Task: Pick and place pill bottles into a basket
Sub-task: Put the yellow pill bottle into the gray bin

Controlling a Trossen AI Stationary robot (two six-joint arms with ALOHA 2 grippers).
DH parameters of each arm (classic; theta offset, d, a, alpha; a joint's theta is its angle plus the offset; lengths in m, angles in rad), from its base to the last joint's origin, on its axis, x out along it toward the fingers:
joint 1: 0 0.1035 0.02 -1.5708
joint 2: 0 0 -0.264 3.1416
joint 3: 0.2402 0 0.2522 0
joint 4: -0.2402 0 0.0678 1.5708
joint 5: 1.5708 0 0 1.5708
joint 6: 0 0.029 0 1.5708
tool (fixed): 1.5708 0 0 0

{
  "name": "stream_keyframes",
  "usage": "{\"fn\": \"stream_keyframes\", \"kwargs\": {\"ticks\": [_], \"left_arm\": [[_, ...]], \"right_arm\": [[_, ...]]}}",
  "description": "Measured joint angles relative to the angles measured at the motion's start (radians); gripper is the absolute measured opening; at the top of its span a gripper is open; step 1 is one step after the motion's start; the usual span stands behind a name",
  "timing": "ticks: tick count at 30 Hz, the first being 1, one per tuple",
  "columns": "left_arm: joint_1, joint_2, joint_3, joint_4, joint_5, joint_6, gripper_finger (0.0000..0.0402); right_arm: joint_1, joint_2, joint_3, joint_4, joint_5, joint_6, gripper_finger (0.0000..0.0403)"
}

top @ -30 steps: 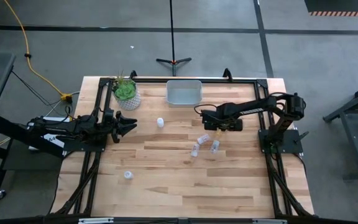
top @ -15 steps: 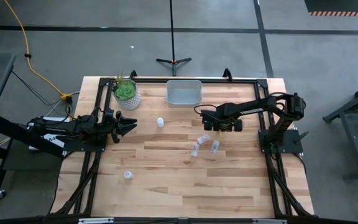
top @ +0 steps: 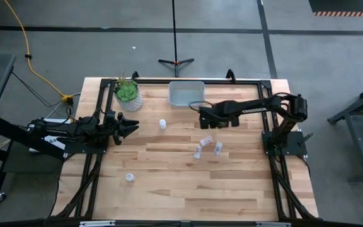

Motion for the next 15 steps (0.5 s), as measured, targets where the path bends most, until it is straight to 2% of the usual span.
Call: {"fn": "stream_keyframes", "kwargs": {"ticks": [5,8,11,15], "left_arm": [[0.000,0.000,0.000,0.000,0.000,0.000,0.0198],[0.000,0.000,0.000,0.000,0.000,0.000,0.0198],[0.000,0.000,0.000,0.000,0.000,0.000,0.0198],[0.000,0.000,0.000,0.000,0.000,0.000,0.0198]], "right_arm": [[-0.008,0.000,0.161,0.024,0.180,-0.135,0.0093],[-0.045,-0.001,0.223,0.111,0.243,-0.232,0.0095],[-0.102,-0.001,0.240,0.255,0.258,-0.320,0.0095],[-0.184,0.012,0.236,0.398,0.203,-0.370,0.0092]]}}
